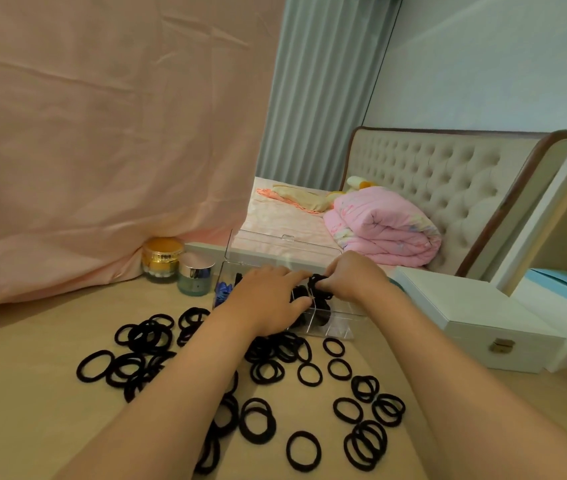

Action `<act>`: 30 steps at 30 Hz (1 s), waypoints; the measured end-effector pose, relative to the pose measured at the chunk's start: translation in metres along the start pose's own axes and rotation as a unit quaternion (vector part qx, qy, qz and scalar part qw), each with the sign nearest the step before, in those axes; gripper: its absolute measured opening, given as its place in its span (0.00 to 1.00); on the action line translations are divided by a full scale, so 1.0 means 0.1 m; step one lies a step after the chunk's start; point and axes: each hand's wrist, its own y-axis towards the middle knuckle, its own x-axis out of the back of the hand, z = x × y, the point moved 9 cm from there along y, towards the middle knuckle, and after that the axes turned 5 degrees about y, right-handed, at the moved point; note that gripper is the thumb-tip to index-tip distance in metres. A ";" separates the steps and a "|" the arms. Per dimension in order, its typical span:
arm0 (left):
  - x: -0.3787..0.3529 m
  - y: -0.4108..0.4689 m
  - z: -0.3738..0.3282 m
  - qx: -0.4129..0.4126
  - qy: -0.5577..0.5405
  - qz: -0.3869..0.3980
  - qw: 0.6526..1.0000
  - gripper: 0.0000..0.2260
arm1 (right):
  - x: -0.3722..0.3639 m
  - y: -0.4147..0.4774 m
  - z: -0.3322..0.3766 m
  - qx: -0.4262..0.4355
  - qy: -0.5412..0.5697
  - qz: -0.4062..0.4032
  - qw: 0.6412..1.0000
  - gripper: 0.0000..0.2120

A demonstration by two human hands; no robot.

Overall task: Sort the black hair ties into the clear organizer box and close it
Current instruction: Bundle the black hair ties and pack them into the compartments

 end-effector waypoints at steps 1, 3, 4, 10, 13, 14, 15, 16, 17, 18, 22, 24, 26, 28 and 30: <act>0.00 0.00 -0.01 -0.001 0.000 0.000 1.000 0.25 | -0.02 0.03 0.03 -0.001 -0.022 0.007 1.000 0.09; 0.00 -0.01 -0.02 -0.006 0.003 0.002 1.000 0.24 | -0.10 0.07 0.08 0.000 -0.085 0.021 0.996 0.09; -0.01 -0.02 -0.03 -0.010 0.006 0.003 1.000 0.23 | -0.16 0.07 0.10 0.004 -0.115 0.033 0.993 0.09; -0.06 -0.04 -0.03 -0.012 0.028 0.020 0.999 0.23 | -0.20 -0.06 0.16 0.053 -0.063 0.151 0.985 0.16; -0.06 -0.03 -0.05 -0.014 0.028 0.022 0.999 0.23 | 0.06 -0.21 0.12 0.077 0.024 0.112 0.990 0.19; -0.06 -0.03 -0.04 -0.013 0.027 0.021 0.999 0.23 | 0.12 -0.26 0.10 0.093 0.038 0.087 0.991 0.20; -0.05 -0.03 -0.04 -0.013 0.025 0.018 0.999 0.24 | 0.14 -0.31 0.09 0.111 0.044 0.070 0.990 0.21; -0.05 -0.03 -0.04 -0.013 0.024 0.014 1.000 0.24 | 0.11 -0.36 0.07 0.127 0.039 0.067 0.989 0.21; -0.04 -0.03 -0.04 -0.014 0.023 0.009 1.000 0.25 | 0.04 -0.41 0.07 0.146 0.022 0.074 0.986 0.21; -0.04 -0.04 -0.04 -0.014 0.022 0.006 1.000 0.25 | -0.05 -0.46 0.08 0.164 -0.011 0.080 0.983 0.22; -0.03 -0.05 -0.06 -0.019 0.037 0.004 0.999 0.28 | -0.35 -0.57 0.18 0.221 -0.142 0.082 0.961 0.26; -0.04 -0.06 -0.07 -0.021 0.046 0.011 0.999 0.29 | -0.40 -0.56 0.19 0.220 -0.158 0.094 0.958 0.26; -0.06 -0.07 -0.06 -0.020 0.065 0.023 0.997 0.32 | -0.35 -0.56 0.21 0.210 -0.140 0.095 0.963 0.27; -0.09 -0.06 -0.05 -0.024 0.088 0.041 0.995 0.33 | -0.29 -0.55 0.21 0.203 -0.114 0.084 0.969 0.27; -0.10 -0.06 -0.04 -0.024 0.091 0.050 0.994 0.33 | -0.31 -0.60 0.19 0.201 -0.088 0.093 0.971 0.32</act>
